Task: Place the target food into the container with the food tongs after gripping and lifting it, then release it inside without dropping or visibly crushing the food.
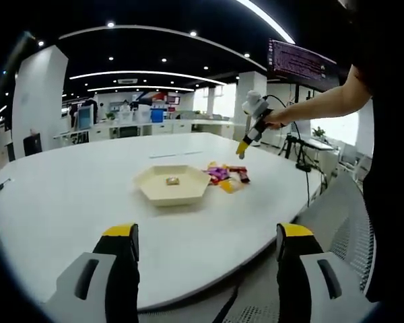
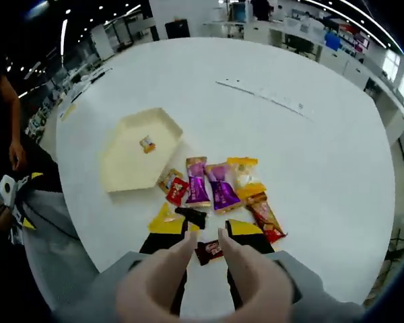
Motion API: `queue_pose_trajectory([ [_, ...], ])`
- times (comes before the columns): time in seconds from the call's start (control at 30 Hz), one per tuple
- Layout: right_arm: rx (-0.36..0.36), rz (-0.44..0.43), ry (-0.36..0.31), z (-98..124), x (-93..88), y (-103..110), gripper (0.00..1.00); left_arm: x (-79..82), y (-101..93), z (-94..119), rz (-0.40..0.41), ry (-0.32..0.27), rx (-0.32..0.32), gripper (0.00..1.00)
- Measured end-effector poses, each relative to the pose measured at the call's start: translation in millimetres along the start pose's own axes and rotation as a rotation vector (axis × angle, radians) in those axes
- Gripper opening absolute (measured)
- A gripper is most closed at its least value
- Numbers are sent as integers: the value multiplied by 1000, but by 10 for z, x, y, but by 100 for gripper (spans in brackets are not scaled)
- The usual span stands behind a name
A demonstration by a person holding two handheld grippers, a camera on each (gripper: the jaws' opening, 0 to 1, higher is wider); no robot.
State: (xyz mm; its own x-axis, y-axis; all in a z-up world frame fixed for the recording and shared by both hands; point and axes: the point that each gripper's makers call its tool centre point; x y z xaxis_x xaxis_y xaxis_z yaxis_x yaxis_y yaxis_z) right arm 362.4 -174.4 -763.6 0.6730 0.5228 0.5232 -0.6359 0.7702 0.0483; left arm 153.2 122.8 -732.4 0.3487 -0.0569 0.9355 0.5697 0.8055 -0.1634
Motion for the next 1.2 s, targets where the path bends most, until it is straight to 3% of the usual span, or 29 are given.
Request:
queue_pose_trajectory([
  [0.6,-37,-118,15,-53,-174,-119,22,2,4,-1,1,-7,-4,82],
  [1.2,-1,-146,26,-285,-254,43,22,-1,-18,-6,2,0,-4,81],
])
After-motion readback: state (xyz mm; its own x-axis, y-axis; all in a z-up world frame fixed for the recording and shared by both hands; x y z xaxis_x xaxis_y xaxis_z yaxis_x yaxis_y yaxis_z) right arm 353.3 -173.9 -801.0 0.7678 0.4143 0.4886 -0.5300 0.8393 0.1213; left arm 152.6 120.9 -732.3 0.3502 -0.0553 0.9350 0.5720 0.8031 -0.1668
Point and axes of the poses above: the point that each gripper's makers call its tool centre point, and the gripper's own axes: z roughly backward along the fingers, y roughly to its left, x roughly out of its top, and after that the axes turned 5 degrees about z, right-handed
